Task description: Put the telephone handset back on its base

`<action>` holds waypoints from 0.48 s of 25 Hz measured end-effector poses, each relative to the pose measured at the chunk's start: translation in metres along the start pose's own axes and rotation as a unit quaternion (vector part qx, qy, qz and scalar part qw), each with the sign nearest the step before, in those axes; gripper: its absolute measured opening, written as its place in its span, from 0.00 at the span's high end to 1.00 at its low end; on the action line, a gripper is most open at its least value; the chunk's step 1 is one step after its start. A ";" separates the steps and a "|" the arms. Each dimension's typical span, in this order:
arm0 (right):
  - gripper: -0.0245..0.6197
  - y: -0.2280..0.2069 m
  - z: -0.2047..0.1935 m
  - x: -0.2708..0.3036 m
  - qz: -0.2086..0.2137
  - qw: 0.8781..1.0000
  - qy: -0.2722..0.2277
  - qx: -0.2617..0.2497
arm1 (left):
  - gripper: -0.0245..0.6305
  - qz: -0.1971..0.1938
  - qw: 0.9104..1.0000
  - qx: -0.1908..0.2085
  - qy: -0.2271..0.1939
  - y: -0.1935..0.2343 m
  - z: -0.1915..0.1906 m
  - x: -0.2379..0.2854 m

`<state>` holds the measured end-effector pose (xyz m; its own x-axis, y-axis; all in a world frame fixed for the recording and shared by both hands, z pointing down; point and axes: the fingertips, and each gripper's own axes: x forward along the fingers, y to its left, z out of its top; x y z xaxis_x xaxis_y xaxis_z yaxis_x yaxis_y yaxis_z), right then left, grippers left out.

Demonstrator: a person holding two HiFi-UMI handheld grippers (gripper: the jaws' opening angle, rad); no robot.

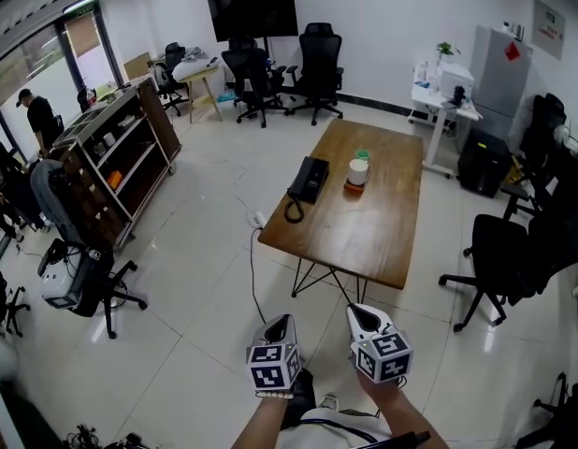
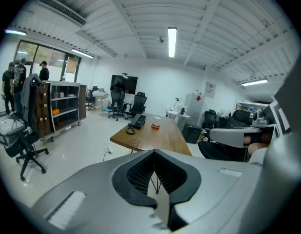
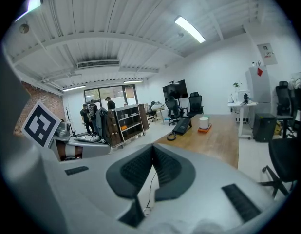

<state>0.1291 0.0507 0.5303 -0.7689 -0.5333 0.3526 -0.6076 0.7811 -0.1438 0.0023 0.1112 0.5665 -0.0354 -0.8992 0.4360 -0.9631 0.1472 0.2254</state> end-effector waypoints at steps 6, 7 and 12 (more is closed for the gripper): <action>0.96 0.003 0.000 -0.005 0.000 1.000 -0.003 -0.003 | 0.95 0.001 1.000 -0.001 -0.006 0.000 0.000 -0.006; 0.96 0.003 -0.001 -0.006 -0.001 1.000 -0.002 -0.003 | 0.95 0.002 1.000 -0.001 -0.008 0.000 0.000 -0.007; 0.96 0.003 -0.003 -0.009 -0.001 1.000 -0.001 -0.002 | 0.95 0.003 1.000 -0.003 -0.011 -0.001 0.001 -0.010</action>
<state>0.1351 0.0585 0.5294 -0.7685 -0.5353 0.3506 -0.6080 0.7817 -0.1389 0.0031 0.1201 0.5614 -0.0476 -0.9070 0.4183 -0.9613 0.1553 0.2274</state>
